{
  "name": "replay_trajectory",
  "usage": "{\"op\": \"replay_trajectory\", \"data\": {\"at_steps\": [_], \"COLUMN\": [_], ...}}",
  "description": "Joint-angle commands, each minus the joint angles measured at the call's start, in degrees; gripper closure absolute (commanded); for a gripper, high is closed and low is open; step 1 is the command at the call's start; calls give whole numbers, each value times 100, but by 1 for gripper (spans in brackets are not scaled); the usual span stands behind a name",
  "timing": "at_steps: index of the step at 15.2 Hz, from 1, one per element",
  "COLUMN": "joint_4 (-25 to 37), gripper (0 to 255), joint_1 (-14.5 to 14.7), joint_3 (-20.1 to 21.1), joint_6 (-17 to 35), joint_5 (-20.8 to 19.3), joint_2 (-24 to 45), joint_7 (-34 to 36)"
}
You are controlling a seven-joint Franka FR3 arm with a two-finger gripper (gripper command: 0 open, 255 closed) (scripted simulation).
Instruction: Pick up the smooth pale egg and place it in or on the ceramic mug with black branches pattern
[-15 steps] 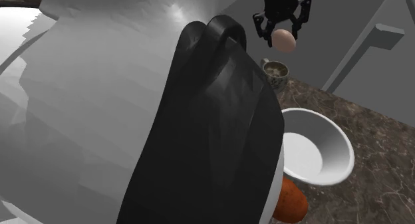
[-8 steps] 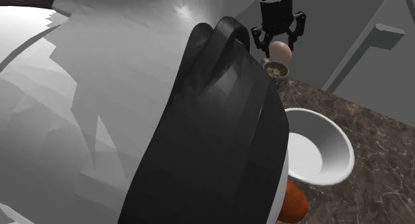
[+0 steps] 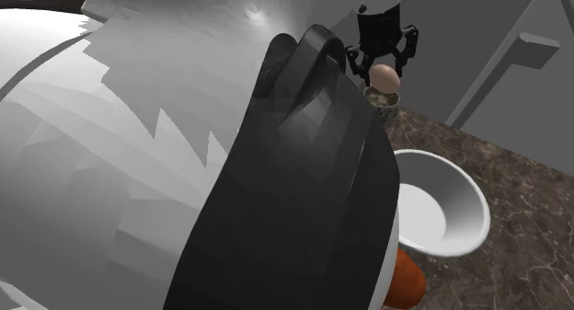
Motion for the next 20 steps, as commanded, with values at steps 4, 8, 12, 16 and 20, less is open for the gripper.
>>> {"op": "replay_trajectory", "data": {"at_steps": [4, 8, 12, 16, 20], "joint_4": [-1, -1, 453, 453, 453], "gripper": [0, 0, 0, 0, 0], "joint_1": [0, 0, 129, 129, 129], "joint_3": [0, 0, 33, 33, 33], "joint_6": [2, 2, -610, -610, -610], "joint_5": [0, 0, 31, 31, 31], "joint_2": [-1, 0, -141, -141, -141], "joint_7": [1, 1, -55, -55, -55]}}
